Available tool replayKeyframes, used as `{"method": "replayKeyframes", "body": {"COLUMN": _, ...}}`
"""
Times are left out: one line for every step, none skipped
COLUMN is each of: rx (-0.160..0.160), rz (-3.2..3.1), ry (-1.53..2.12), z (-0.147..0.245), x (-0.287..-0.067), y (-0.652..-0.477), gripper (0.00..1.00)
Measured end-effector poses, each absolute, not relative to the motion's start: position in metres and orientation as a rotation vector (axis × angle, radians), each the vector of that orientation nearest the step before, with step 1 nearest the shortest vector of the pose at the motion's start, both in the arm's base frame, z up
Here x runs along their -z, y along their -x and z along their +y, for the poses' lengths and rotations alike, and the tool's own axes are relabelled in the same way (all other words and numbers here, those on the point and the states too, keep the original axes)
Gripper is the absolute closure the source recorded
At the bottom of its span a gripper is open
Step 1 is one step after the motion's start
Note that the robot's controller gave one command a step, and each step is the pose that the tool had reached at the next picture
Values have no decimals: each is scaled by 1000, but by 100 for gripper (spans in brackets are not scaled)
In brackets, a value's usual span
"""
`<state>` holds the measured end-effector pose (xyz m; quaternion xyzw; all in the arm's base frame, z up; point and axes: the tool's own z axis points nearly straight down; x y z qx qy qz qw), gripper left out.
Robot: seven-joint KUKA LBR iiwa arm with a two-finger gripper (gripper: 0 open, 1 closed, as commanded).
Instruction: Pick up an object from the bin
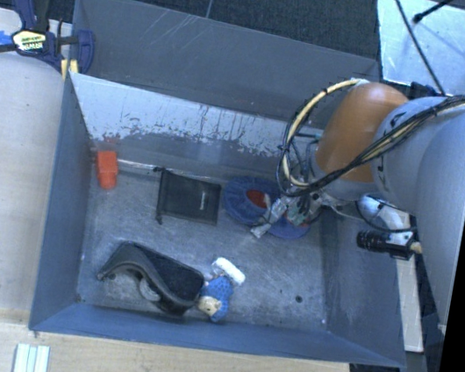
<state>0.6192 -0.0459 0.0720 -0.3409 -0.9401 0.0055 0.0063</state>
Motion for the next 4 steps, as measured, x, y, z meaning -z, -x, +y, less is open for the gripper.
{"method": "replayKeyframes", "body": {"rx": -26, "rz": -2932, "ry": 1090, "z": -42, "x": -72, "y": -621, "gripper": 100}}
{"method": "replayKeyframes", "body": {"rx": -15, "rz": -2899, "ry": 1203, "z": -34, "x": -75, "y": -610, "gripper": 100}}
{"method": "replayKeyframes", "body": {"rx": -26, "rz": -2787, "ry": 1392, "z": -28, "x": -78, "y": -617, "gripper": 100}}
{"method": "replayKeyframes", "body": {"rx": -31, "rz": -2733, "ry": 1552, "z": 20, "x": -74, "y": -613, "gripper": 100}}
